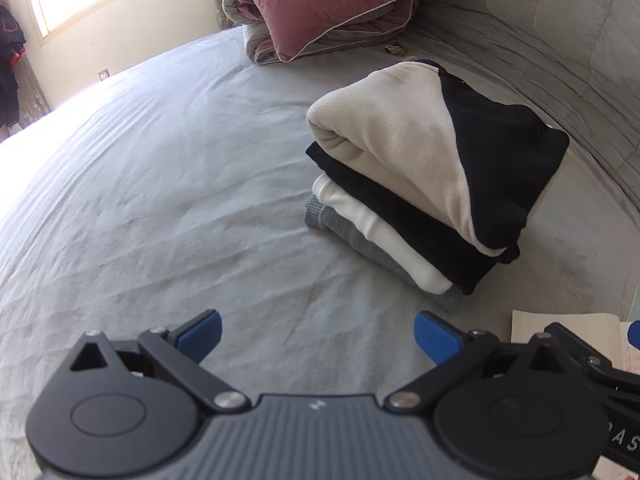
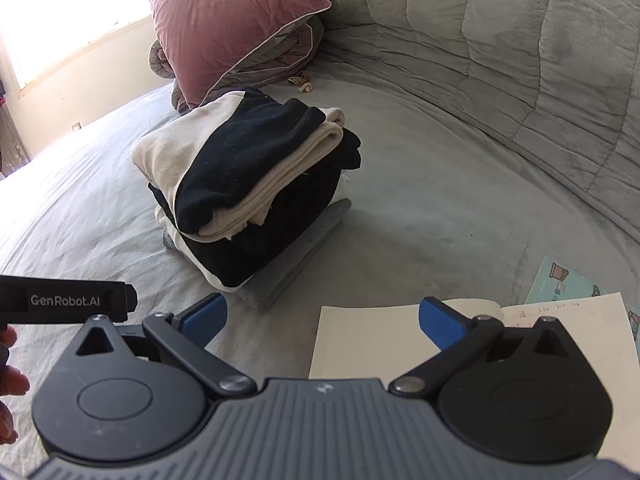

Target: Fold clothes

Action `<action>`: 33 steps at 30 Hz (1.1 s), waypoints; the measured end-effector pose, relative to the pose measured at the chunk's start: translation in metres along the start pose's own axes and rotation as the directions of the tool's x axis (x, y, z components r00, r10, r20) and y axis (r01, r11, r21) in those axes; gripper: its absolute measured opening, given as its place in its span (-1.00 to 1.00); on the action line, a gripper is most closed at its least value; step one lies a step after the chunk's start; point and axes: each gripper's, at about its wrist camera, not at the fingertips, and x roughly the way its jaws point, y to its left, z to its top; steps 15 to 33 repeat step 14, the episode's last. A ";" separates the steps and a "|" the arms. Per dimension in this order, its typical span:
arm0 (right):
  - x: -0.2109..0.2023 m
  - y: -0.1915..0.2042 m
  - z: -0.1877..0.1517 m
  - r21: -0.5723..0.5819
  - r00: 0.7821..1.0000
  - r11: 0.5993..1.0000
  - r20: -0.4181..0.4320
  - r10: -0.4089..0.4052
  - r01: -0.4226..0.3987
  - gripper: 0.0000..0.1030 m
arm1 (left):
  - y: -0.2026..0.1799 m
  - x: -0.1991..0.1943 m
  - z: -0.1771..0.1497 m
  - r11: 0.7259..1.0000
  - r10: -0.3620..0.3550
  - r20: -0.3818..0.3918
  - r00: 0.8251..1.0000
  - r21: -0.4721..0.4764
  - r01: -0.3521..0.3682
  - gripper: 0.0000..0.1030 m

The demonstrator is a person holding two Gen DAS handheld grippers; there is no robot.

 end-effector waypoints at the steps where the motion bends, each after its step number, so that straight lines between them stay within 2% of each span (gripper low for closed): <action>1: 0.000 0.000 0.000 -0.001 1.000 1.000 0.000 0.000 0.000 1.00 | 0.000 0.001 0.000 1.000 0.000 -0.001 1.000 -0.001 0.000 0.99; 33: 0.001 0.003 -0.001 -0.011 1.000 1.000 -0.009 -0.006 0.006 1.00 | 0.003 0.005 -0.004 1.000 -0.015 -0.011 1.000 -0.008 0.015 0.99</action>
